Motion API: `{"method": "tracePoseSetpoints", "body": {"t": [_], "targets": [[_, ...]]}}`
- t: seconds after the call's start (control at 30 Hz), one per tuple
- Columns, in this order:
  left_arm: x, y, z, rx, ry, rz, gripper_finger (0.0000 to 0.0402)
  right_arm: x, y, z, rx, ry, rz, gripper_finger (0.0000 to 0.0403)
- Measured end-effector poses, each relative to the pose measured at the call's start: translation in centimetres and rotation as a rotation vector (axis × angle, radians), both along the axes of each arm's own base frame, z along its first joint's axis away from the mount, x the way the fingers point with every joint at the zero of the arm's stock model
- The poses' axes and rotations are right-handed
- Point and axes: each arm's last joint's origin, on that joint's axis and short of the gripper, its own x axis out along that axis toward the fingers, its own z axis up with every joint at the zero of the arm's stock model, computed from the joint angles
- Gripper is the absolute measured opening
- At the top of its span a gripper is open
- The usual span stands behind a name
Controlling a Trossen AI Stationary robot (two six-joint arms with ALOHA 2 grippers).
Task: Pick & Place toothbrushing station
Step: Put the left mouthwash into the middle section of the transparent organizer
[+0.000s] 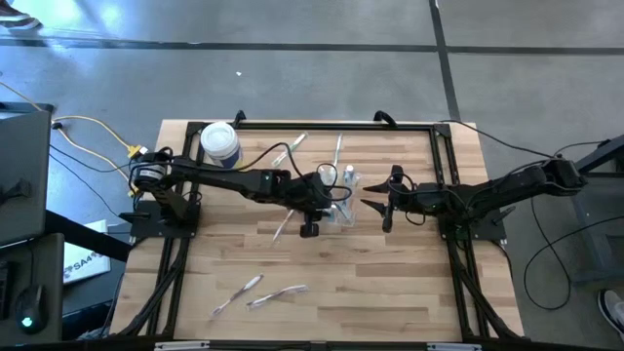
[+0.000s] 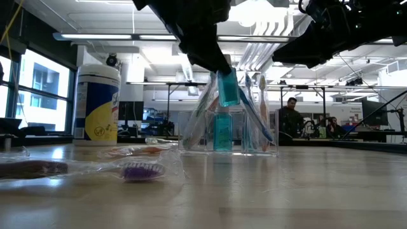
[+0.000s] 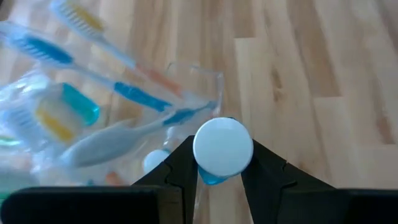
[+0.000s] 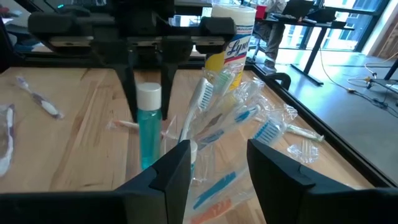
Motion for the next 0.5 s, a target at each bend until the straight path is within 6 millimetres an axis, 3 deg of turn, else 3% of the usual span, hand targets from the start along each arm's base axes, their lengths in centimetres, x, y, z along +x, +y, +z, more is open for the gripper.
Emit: {"method": "tracePoseSetpoints", "body": {"t": [0.5], "targets": [[0.4,2.7,-0.4,-0.042,-0.009,0.108,0.0092,0.0,0.0,0.0,0.010,-0.001,-0.002,0.0151]]}}
